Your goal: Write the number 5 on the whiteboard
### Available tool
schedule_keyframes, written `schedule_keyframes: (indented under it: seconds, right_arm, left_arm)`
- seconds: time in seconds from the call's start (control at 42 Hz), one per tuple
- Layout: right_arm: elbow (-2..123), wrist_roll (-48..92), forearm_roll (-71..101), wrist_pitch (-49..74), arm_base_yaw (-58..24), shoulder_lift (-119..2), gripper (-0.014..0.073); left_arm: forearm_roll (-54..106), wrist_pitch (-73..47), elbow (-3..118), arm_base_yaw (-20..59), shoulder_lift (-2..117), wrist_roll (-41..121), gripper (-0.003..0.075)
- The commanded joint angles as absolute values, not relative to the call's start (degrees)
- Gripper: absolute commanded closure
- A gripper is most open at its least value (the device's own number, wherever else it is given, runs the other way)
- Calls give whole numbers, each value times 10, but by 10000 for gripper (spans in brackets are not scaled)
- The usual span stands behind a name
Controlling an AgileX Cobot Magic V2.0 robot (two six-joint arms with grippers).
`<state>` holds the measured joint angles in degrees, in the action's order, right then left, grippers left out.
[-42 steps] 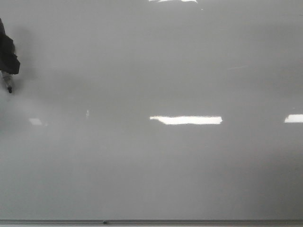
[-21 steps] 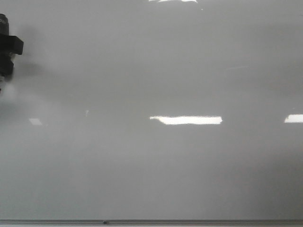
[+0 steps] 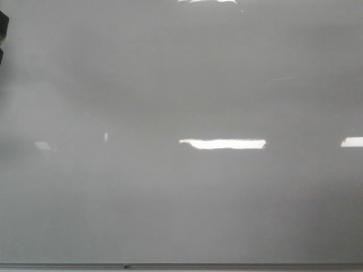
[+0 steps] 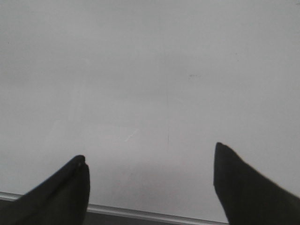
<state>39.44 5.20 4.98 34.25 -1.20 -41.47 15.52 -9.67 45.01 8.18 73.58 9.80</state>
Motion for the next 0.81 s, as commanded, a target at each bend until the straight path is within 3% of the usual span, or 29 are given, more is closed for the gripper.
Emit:
schedule_keyframes:
  seconds: [0.0, 0.215, 0.31, 0.501, 0.787]
  right_arm:
    - [427, 55, 52, 332, -9, -417, 23]
    - [462, 59, 64, 407, -12, -442, 23]
    - [485, 97, 87, 450, -22, -466, 23]
    - [536, 238, 164, 508, -69, -530, 23]
    - [611, 374, 190, 576, -200, -612, 25]
  left_arm:
    - [136, -137, 480, 85, 687, 104, 741]
    - [147, -455, 584, 85, 671, 232, 740]
    - [178, -544, 615, 85, 672, 311, 740]
    - [257, -575, 620, 118, 677, 441, 741]
    - [208, -569, 653, 283, 737, 458, 740]
